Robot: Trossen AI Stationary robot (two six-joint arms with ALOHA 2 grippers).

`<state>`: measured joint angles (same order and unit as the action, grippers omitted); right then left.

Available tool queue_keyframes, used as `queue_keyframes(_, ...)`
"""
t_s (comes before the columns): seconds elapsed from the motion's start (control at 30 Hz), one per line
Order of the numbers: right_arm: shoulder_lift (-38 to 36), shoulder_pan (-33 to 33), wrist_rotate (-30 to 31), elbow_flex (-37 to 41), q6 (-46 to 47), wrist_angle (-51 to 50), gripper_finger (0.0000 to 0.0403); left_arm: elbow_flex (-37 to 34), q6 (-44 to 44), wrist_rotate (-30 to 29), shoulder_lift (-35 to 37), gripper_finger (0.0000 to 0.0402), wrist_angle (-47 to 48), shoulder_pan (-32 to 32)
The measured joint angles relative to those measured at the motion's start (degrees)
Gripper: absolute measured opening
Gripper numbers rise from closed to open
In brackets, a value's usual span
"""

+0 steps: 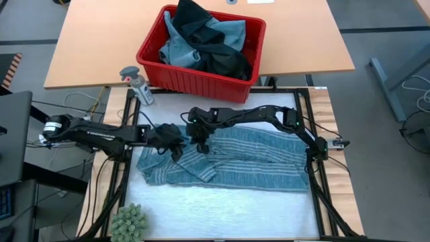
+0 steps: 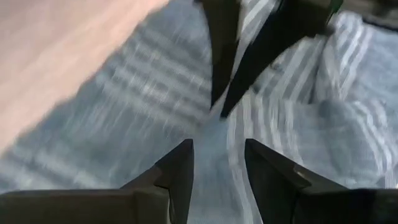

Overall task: Fold Laundry from Bin
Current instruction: Fold the light blue shirt

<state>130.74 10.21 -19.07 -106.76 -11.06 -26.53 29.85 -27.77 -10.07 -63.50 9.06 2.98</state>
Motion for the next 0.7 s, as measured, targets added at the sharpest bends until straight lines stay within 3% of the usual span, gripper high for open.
queue_keyframes(0.2,0.0,-0.1,0.0,0.0,-0.3,-0.7,0.0024,0.0,6.7,1.9,-0.4,0.0133,-3.3,2.8)
queue_keyframes(0.33,0.0,-0.4,0.0,0.0,-1.4,-0.6,0.0024,0.0,10.6,10.9,-0.5,0.0133,-5.8,5.3)
queue_keyframes(0.7,0.0,-0.3,-0.1,0.1,-1.5,-1.0,0.0024,0.0,14.7,15.3,-8.2,0.0136,-6.0,7.7)
